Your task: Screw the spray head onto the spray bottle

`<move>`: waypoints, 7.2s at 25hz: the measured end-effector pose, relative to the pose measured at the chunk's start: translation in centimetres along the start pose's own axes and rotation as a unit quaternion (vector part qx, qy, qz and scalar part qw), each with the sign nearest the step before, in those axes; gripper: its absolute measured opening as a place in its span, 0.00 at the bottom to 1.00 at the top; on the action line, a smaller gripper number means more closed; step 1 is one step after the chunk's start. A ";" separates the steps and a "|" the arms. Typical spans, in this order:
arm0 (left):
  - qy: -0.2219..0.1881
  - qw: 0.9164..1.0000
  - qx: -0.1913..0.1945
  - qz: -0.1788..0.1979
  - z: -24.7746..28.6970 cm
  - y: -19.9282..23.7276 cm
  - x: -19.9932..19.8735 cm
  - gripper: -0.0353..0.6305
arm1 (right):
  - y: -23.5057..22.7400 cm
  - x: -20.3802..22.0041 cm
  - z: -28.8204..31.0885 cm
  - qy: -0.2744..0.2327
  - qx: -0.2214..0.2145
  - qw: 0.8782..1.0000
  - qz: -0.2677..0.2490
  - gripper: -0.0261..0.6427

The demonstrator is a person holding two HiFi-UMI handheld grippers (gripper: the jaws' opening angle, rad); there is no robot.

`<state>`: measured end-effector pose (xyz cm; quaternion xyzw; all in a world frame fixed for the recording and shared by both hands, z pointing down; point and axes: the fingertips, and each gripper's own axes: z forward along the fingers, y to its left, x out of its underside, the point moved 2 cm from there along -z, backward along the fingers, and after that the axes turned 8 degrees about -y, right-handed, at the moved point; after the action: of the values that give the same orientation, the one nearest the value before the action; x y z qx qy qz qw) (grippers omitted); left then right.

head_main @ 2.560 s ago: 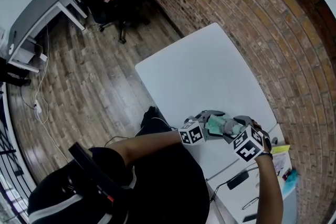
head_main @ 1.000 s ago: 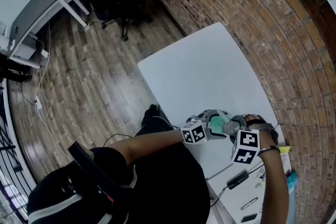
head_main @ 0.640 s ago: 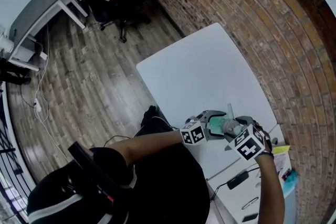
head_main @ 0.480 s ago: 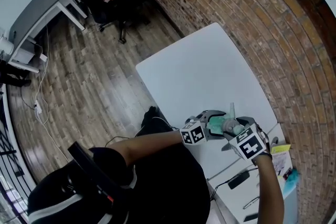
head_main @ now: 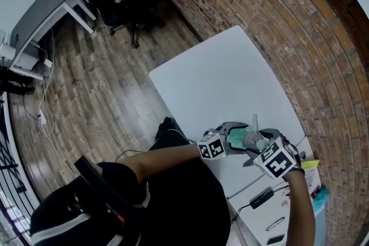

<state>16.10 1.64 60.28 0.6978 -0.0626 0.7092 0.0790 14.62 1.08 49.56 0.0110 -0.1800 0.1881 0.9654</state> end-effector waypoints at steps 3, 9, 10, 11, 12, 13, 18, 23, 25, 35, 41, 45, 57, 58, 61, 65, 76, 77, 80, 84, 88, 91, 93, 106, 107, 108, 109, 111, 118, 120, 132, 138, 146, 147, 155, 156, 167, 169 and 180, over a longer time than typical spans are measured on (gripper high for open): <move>0.000 1.000 0.001 -0.003 -0.1 0.0 0.1 0.67 | 0.4 -0.4 -1.7 0.021 -0.025 0.996 -0.086 0.46; -0.001 1.000 0.002 -0.005 0.0 0.1 0.0 0.67 | 0.4 -0.8 -2.8 0.039 -0.050 0.966 -0.251 0.46; -0.002 1.000 0.002 -0.005 0.0 0.2 0.0 0.67 | 0.5 -0.8 -2.7 0.043 -0.057 0.961 -0.268 0.46; -0.002 1.000 0.002 -0.006 0.0 0.2 0.0 0.67 | 0.5 -0.7 -2.6 0.048 -0.063 0.955 -0.287 0.46; -0.001 1.000 0.002 -0.006 0.0 0.2 0.0 0.67 | 0.6 -0.4 -2.4 0.057 -0.067 0.946 -0.313 0.46; -0.001 1.000 0.002 -0.006 0.0 0.2 0.0 0.67 | 0.6 -0.1 -2.3 0.069 -0.068 0.933 -0.346 0.46; 0.001 1.000 0.001 -0.007 -0.1 0.2 -0.1 0.67 | -0.1 1.6 -1.1 0.144 -0.059 0.853 -0.499 0.46; 0.003 1.000 0.002 -0.011 -0.1 0.2 0.0 0.67 | -0.2 1.3 -0.4 0.142 -0.053 0.827 -0.542 0.46; 0.002 1.000 0.000 -0.011 -0.1 0.2 -0.1 0.67 | -0.1 1.2 -0.4 0.142 -0.049 0.814 -0.561 0.46; 0.003 1.000 0.001 -0.012 -0.2 0.2 -0.1 0.67 | 0.6 0.6 -0.3 0.123 -0.035 0.789 -0.601 0.46; 0.004 1.000 0.001 -0.013 -0.1 0.2 -0.2 0.67 | 0.7 1.5 1.0 0.137 -0.048 0.798 -0.585 0.46; 0.000 1.000 0.002 -0.006 -0.4 0.1 -0.2 0.67 | 0.7 1.4 1.0 0.118 -0.047 0.818 -0.561 0.46; -0.002 1.000 0.009 -0.005 -0.2 -0.1 0.0 0.67 | -0.2 1.8 0.8 0.126 -0.042 0.839 -0.528 0.46; -0.002 1.000 0.009 -0.004 -0.2 -0.1 0.0 0.67 | -0.1 1.8 0.8 0.125 -0.046 0.843 -0.521 0.46; -0.005 1.000 0.013 0.008 -0.3 -0.2 -0.1 0.67 | -0.1 1.7 0.9 0.116 -0.052 0.861 -0.493 0.46; -0.014 0.999 0.017 0.024 -0.8 -0.4 0.2 0.67 | 0.0 1.6 1.1 0.106 -0.049 0.877 -0.465 0.46; 0.032 0.998 0.040 0.041 -2.1 -0.7 4.1 0.87 | 0.1 1.9 1.7 0.124 -0.030 0.870 -0.476 0.46; 0.034 0.997 0.042 0.047 -1.8 -0.7 4.2 0.87 | 0.0 2.1 1.7 0.127 -0.033 0.871 -0.473 0.46; 0.039 0.996 0.049 0.066 -1.1 -0.5 4.8 0.87 | 0.0 2.3 1.7 0.126 -0.043 0.880 -0.455 0.46; 0.028 0.996 0.056 0.071 -1.1 -0.4 5.0 0.87 | 0.0 2.4 1.7 0.120 -0.044 0.893 -0.432 0.46; 0.022 0.996 0.061 0.065 -1.3 -0.5 5.4 0.87 | 0.3 2.5 1.9 0.108 -0.053 0.914 -0.387 0.46; 0.015 0.997 0.056 0.053 -1.5 -0.6 5.7 0.87 | 0.4 2.4 1.9 0.104 -0.049 0.923 -0.366 0.46; 0.012 0.998 0.052 0.041 -1.4 -0.5 6.0 0.87 | 0.4 2.5 1.9 0.104 -0.047 0.928 -0.355 0.46; 0.009 0.998 0.052 0.039 -1.5 -0.5 7.4 0.87 | 0.2 2.3 1.7 0.053 -0.033 0.975 -0.214 0.46; 0.009 0.998 0.053 0.039 -1.6 -0.5 7.5 0.87 | 0.2 2.3 1.7 0.049 -0.029 0.978 -0.201 0.46; 0.008 0.998 0.053 0.038 -1.6 -0.5 7.6 0.87 | 0.2 2.3 1.7 0.045 -0.024 0.981 -0.188 0.46; 0.006 0.998 0.053 0.037 -1.5 -0.5 7.7 0.87 | 0.2 2.4 1.7 0.041 -0.018 0.984 -0.173 0.46; 0.000 0.998 0.056 0.033 -1.4 -0.5 7.8 0.87 | 0.0 2.4 1.7 0.033 -0.009 0.989 -0.143 0.46; -0.017 0.998 0.057 0.033 -1.0 -0.5 8.0 0.87 | -0.2 2.6 1.6 0.017 0.012 0.997 -0.077 0.46; -0.020 0.998 0.055 0.036 -1.0 -0.5 8.0 0.87 | -0.3 2.6 1.6 0.015 0.018 0.998 -0.060 0.46; -0.024 0.998 0.052 0.027 -1.3 -0.5 7.8 0.87 | -0.2 2.3 1.5 -0.034 0.071 0.996 0.043 0.46; -0.029 0.997 0.062 0.023 -1.0 -0.9 7.7 0.87 | 0.0 2.6 0.8 -0.066 0.101 0.993 0.020 0.47; -0.030 0.997 0.072 0.023 -0.1 -1.5 7.8 0.87 | 0.5 3.2 -0.7 -0.028 0.084 0.990 -0.109 0.47; -0.027 0.997 0.073 0.023 -0.1 -1.5 7.8 0.87 | 0.4 2.9 -1.1 -0.025 0.079 0.989 -0.121 0.47; -0.002 0.998 0.065 0.009 -0.4 -1.4 7.1 0.87 | 0.6 2.5 -0.3 0.037 0.006 0.977 -0.211 0.47; -0.005 0.998 0.064 0.011 -0.4 -1.4 6.7 0.87 | 0.6 2.6 0.0 0.041 0.001 0.976 -0.212 0.47; -0.025 0.997 0.075 0.006 0.1 -1.6 6.5 0.87 | 0.5 2.9 0.2 0.029 0.017 0.986 -0.160 0.47; -0.030 0.996 0.078 0.002 0.1 -1.5 6.5 0.87 | 0.4 2.8 0.0 0.016 0.019 0.989 -0.146 0.47; -0.037 0.996 0.076 0.006 0.2 -1.5 6.4 0.87 | -0.1 2.8 -0.2 -0.033 0.054 0.997 -0.037 0.47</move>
<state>16.54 3.26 66.67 0.7273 -0.0159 0.6859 0.0194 17.12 2.01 50.37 0.0759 -0.2013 0.1614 0.9632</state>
